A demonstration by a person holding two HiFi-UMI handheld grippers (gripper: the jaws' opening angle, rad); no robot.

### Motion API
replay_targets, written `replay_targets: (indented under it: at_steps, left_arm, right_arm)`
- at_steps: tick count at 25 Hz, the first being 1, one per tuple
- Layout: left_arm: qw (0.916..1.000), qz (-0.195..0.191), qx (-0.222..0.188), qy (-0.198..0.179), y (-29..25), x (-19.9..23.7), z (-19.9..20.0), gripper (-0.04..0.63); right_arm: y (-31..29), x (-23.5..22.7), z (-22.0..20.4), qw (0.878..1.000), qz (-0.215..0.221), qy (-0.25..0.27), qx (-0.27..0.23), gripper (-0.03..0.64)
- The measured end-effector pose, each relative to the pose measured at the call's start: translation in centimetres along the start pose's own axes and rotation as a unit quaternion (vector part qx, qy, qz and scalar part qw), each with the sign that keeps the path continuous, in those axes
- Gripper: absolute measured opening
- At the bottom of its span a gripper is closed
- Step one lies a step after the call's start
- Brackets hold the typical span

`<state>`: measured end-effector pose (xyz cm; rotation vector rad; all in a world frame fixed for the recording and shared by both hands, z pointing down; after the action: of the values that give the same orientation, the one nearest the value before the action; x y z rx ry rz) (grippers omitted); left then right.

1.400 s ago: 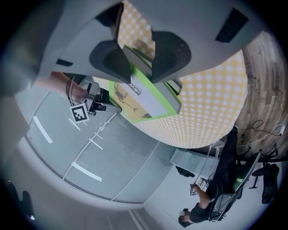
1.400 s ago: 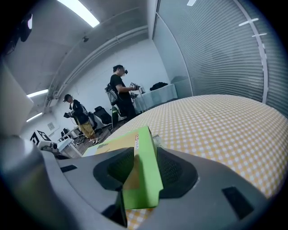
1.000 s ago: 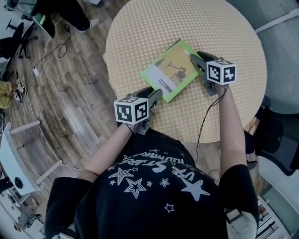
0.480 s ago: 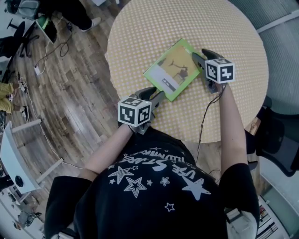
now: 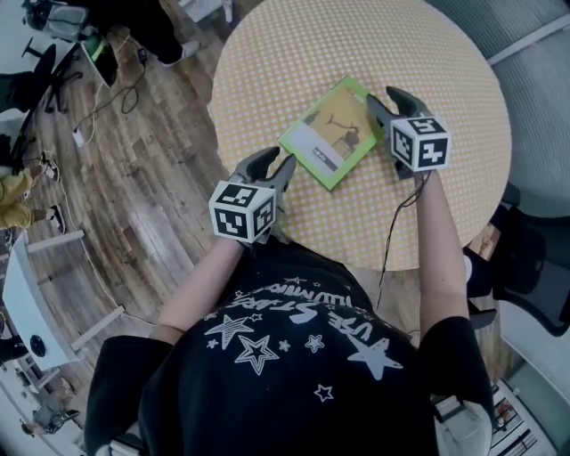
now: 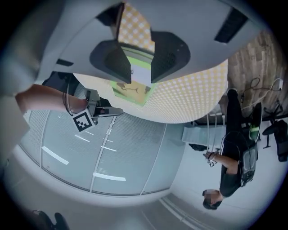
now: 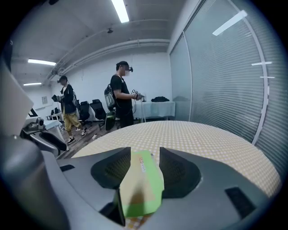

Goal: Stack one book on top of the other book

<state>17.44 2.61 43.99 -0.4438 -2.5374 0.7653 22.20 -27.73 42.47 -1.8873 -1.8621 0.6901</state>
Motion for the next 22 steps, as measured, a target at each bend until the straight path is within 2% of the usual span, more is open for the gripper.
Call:
replay_targets:
  at_steps: [5,9,13,17,22]
  left_arm:
    - [0.997,-0.009,-0.041,-0.064,1.2,0.2,3.8,0.109]
    - [0.9914,-0.053,-0.063,-0.101,1.3,0.8,7.1,0.08]
    - [0.9839,-0.106,-0.067,-0.127,0.9,1.7,8.9,0.057]
    - [0.9725,-0.162,-0.066,-0.155,0.7,2.8,10.6,0.043]
    - [0.9597,-0.207,-0.062,-0.179,0.8,5.1,11.8,0.04]
  right_arm:
    - [2.7,3.7,1.6,0.998,0.013,-0.032,-0.062,0.199]
    - [4.2,6.3,3.1,0.994,-0.007,-0.051,-0.1,0.164]
    - [5.2,9.3,3.6,0.99,-0.043,-0.077,-0.108,0.143]
    - [6.0,12.0,3.6,0.983,-0.081,-0.115,-0.116,0.099]
    - [5.1,14.0,3.2,0.971,-0.121,-0.174,-0.111,0.058]
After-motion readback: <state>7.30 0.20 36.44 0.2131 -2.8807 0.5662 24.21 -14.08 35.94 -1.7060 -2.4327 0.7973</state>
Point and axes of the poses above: the fingertips, and each gripper's own axes: y backward along the fingers, x to its left, z out of its top, the point moved 9 cm from there along y, backward along the fingers, and after that the axes turned 6 degrees about x, right-handed, at the moved point
